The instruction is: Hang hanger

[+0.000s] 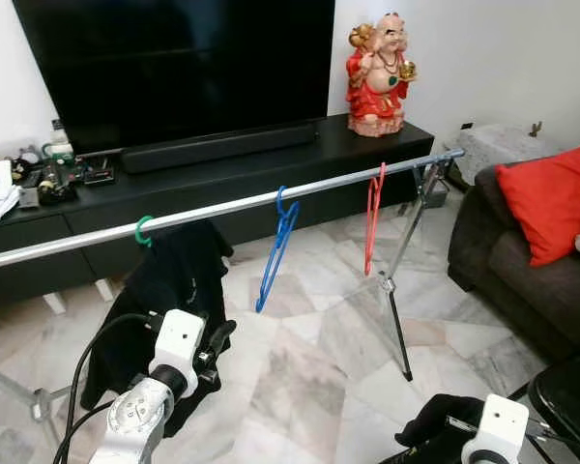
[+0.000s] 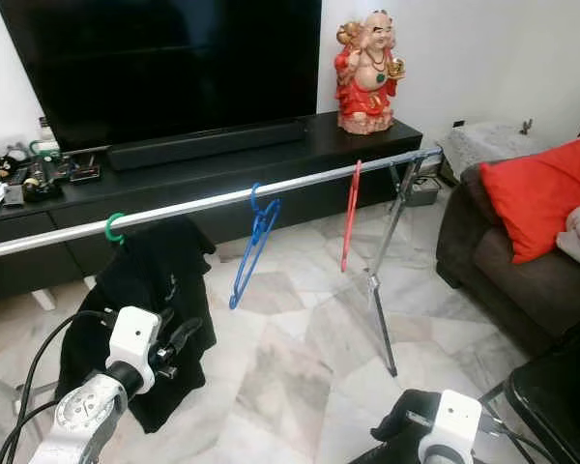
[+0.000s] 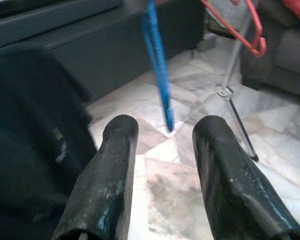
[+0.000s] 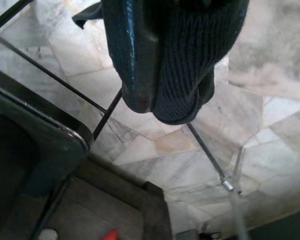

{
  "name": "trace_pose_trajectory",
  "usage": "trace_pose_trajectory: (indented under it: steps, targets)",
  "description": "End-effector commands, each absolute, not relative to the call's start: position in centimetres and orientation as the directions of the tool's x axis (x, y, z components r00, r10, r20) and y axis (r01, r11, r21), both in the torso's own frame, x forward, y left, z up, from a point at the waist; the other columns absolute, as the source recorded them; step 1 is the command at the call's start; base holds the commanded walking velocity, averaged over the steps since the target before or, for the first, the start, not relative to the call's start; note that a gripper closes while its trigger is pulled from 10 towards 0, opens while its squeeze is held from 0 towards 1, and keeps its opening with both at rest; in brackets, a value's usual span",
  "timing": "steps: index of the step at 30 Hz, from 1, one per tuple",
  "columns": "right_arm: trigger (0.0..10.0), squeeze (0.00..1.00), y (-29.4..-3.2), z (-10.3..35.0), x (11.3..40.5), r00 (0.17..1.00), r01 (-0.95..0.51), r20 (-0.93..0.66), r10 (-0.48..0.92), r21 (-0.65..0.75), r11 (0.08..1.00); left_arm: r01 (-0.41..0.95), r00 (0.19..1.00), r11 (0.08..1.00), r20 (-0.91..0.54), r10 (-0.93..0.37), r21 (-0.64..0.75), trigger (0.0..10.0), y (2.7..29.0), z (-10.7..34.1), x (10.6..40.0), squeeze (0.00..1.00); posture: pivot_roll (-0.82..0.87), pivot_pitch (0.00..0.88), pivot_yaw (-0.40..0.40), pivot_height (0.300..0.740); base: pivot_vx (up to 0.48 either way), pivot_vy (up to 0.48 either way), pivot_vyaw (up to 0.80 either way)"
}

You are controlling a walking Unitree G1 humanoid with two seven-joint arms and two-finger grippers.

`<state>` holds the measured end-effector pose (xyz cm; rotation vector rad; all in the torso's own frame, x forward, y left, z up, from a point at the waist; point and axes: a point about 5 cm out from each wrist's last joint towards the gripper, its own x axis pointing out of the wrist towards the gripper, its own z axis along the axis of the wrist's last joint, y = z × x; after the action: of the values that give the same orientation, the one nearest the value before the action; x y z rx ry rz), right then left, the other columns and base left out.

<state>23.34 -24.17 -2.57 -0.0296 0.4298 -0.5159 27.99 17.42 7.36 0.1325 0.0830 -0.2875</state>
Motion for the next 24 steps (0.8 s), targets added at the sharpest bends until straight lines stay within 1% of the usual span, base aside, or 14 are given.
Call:
trace_pose_trajectory:
  steps: [1, 3, 17, 24]
  targets:
    - [10.0, 0.00, -24.45, -2.32, 23.53, 0.782, 0.487, -0.382, -0.493, -0.121, 0.865, 0.302, 0.952, 0.948, -0.091, -0.293, 0.101, 10.0, 17.09, 7.61, 28.18, 0.00, 0.10, 0.000, 0.048, 0.740, 0.315, 0.000, -0.79]
    - [10.0, 0.00, -24.44, -2.27, 23.58, 0.784, 0.486, -0.378, -0.493, -0.121, 0.866, 0.301, 0.952, 0.948, -0.090, -0.293, 0.101, 10.0, 17.10, 7.64, 28.21, 0.00, 0.10, 0.000, 0.048, 0.740, 0.313, 0.000, -0.60]
    - [10.0, 0.00, -24.01, -2.05, 24.10, 0.801, 0.463, -0.372, -0.470, -0.114, 0.879, 0.299, 0.953, 0.949, -0.085, -0.291, 0.101, 10.0, 17.05, 7.85, 28.45, 0.00, 0.10, 0.000, 0.046, 0.740, 0.316, 0.000, 0.00]
    - [10.0, 0.00, -23.90, -2.03, 24.20, 0.804, 0.457, -0.375, -0.461, -0.107, 0.883, 0.276, 0.960, 0.955, -0.078, -0.269, 0.105, 10.0, 17.27, 8.06, 28.67, 0.00, 0.10, 0.000, 0.043, 0.740, 0.319, 0.000, 0.00]
